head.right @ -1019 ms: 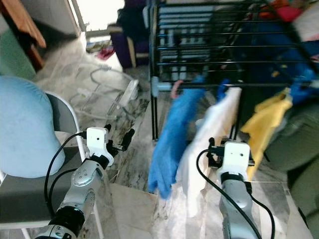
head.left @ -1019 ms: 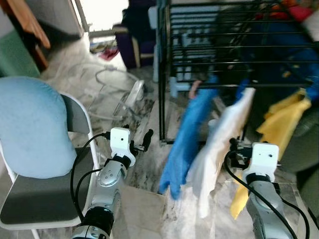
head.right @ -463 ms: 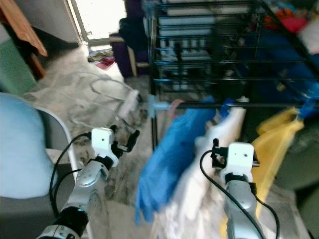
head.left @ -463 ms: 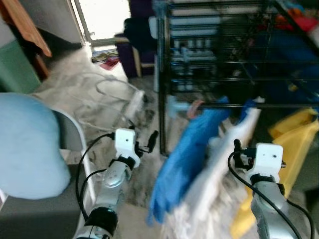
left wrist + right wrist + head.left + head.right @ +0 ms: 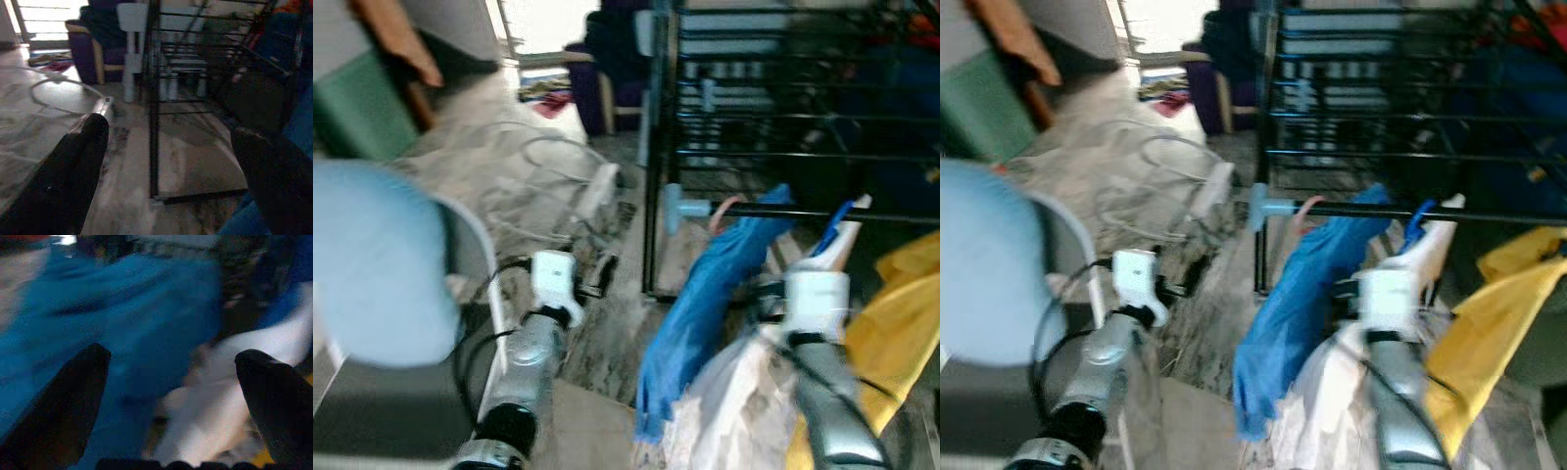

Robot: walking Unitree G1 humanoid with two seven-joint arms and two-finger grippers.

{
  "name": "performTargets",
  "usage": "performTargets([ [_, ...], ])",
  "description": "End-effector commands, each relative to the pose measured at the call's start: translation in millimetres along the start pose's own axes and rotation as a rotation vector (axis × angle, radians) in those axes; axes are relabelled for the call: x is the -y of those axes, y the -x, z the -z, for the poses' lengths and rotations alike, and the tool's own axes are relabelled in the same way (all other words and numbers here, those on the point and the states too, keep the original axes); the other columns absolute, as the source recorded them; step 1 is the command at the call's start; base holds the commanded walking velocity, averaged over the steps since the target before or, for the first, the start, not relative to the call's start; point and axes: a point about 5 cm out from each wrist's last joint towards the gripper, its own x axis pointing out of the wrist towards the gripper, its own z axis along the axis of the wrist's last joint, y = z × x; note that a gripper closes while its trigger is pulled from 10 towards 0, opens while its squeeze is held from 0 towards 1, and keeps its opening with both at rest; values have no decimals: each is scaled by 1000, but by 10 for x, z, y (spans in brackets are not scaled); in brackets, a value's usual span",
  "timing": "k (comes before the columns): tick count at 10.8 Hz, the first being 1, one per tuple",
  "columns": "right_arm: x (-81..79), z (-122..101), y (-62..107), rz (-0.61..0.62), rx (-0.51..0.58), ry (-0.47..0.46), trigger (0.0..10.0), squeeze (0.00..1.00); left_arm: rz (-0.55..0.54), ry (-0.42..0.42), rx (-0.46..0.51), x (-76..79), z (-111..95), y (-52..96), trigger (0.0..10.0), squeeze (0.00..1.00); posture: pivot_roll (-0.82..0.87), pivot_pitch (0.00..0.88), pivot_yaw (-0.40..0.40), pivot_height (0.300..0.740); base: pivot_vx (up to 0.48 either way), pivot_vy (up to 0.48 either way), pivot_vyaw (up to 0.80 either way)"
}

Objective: Hang hanger

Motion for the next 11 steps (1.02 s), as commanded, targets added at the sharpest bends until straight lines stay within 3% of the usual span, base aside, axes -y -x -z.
performTargets([
  [1, -7, 105, 16, 5, -67, 3, 10000, 0, 12, 0, -25, 6, 46, 16, 10000, 0, -224, 108, 66, 740, 0, 0, 0],
  [3, 125, 246, 58, 108, -168, -14, 10000, 0, 22, 1, -42, 23, 80, 25, 10000, 0, -230, 116, 70, 740, 0, 0, 0],
  [6, 343, 242, 97, 219, -180, 24, 10000, 0, 62, 9, -61, 61, 108, 15, 10000, 0, -246, 126, 82, 740, 0, 0, 0],
  [8, 257, 105, 86, 153, -89, -7, 10000, 0, 68, 8, -70, 58, 125, 24, 10000, 0, -251, 132, 82, 740, 0, 0, 0],
  [9, 216, -42, 112, 139, 5, 48, 10000, 0, 68, 9, -79, 64, 156, 47, 10000, 0, -250, 133, 79, 740, 0, 0, 0],
  [11, 229, -176, 172, 157, 93, 130, 10000, 0, 66, 10, -88, 72, 192, 79, 10000, 0, -249, 132, 78, 740, 0, 0, 0],
])
